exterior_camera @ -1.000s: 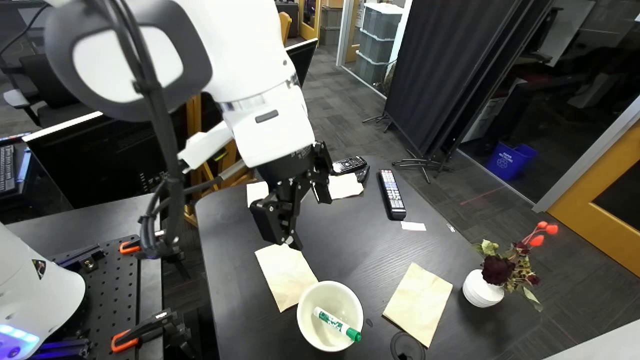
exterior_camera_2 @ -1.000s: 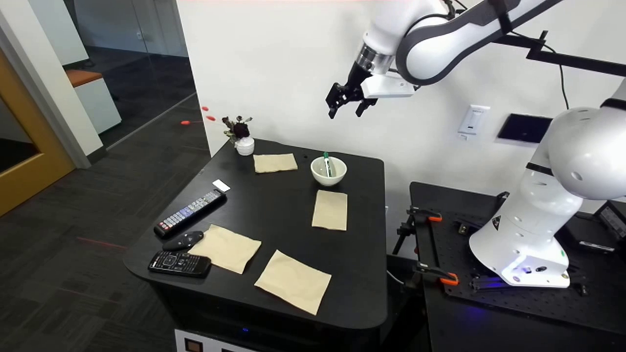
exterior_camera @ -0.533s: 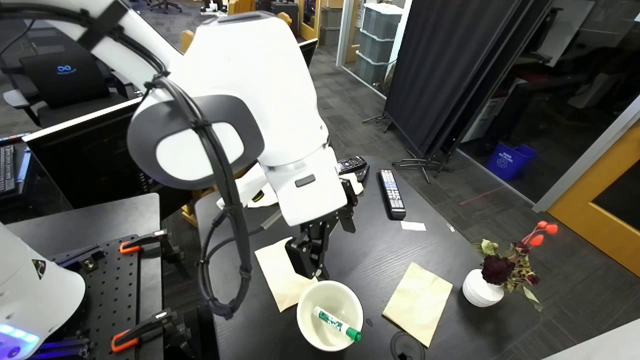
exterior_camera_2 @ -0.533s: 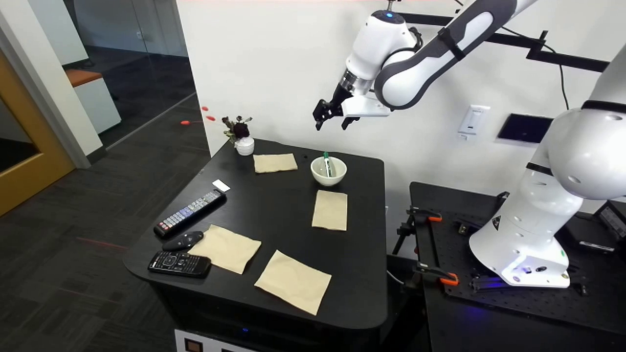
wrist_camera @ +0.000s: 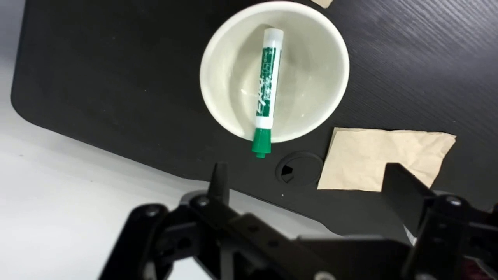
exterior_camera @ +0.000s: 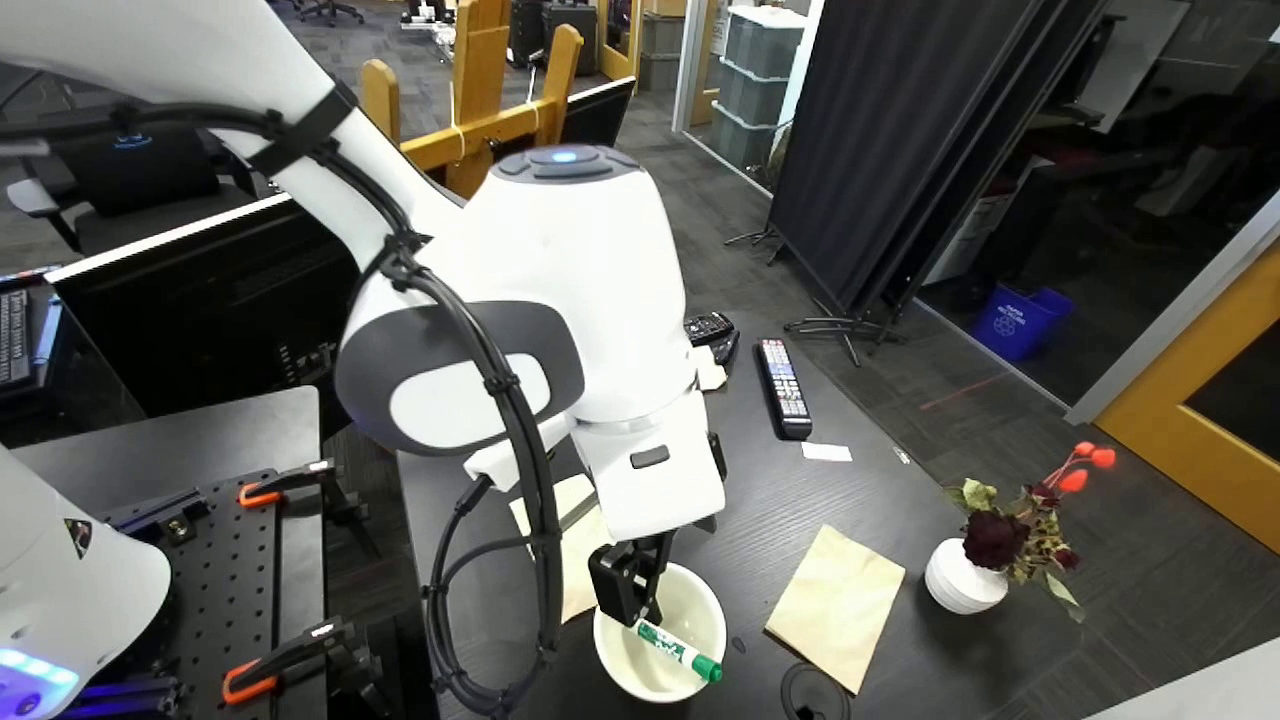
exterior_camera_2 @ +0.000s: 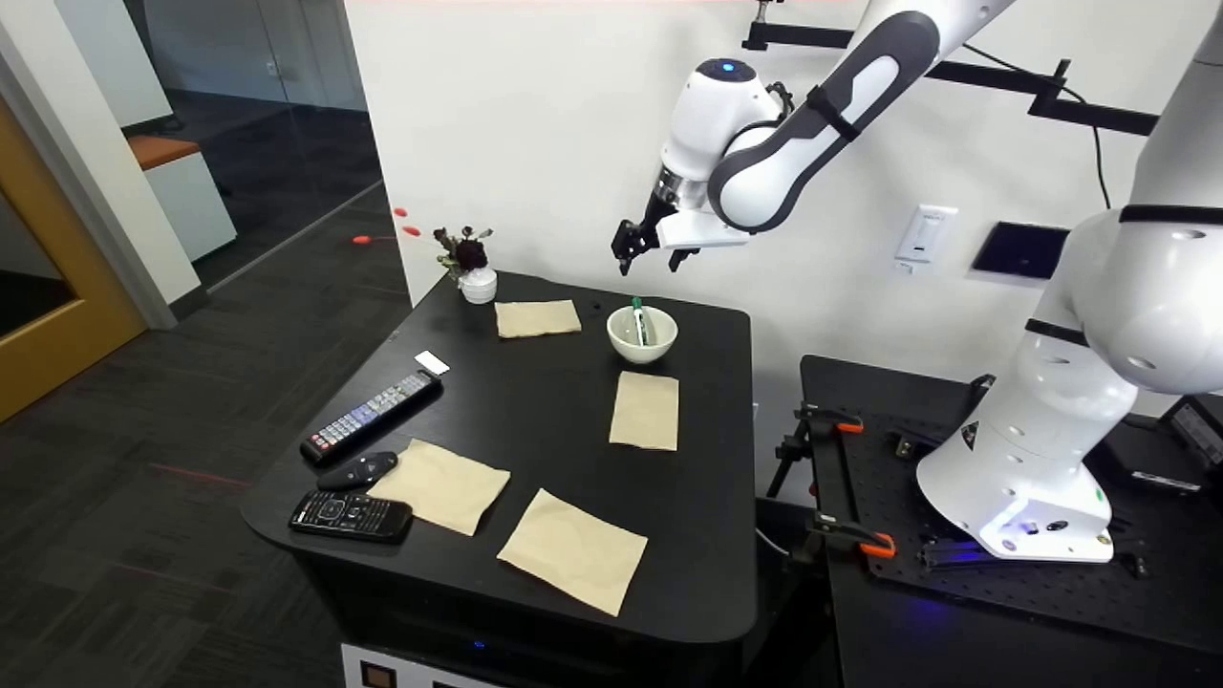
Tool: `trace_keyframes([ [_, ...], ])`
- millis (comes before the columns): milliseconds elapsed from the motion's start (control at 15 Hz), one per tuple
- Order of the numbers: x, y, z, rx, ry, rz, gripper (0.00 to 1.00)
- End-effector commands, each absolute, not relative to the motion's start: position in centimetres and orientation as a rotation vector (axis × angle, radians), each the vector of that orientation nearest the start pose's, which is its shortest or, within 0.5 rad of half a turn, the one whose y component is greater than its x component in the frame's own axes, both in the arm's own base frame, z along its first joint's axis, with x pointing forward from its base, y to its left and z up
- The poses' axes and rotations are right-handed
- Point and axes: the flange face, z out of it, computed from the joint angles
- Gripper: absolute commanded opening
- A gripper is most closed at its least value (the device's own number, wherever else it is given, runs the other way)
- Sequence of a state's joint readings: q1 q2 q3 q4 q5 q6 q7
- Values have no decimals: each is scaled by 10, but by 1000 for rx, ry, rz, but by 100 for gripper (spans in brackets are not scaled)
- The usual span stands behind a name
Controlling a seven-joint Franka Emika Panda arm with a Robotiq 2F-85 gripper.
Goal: Take the green marker out of the white bowl and put it on the table
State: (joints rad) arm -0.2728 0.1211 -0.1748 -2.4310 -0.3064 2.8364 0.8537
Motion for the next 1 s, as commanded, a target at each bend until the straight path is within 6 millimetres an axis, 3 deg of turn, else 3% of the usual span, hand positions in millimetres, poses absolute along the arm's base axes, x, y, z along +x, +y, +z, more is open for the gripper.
trace_keyframes([
  [0,477,-213,268,-2816,1592,-428,100],
  [533,481,-223,232,-2849,1622,-356,100],
  [933,487,-218,211,-2860,1620,-298,100],
])
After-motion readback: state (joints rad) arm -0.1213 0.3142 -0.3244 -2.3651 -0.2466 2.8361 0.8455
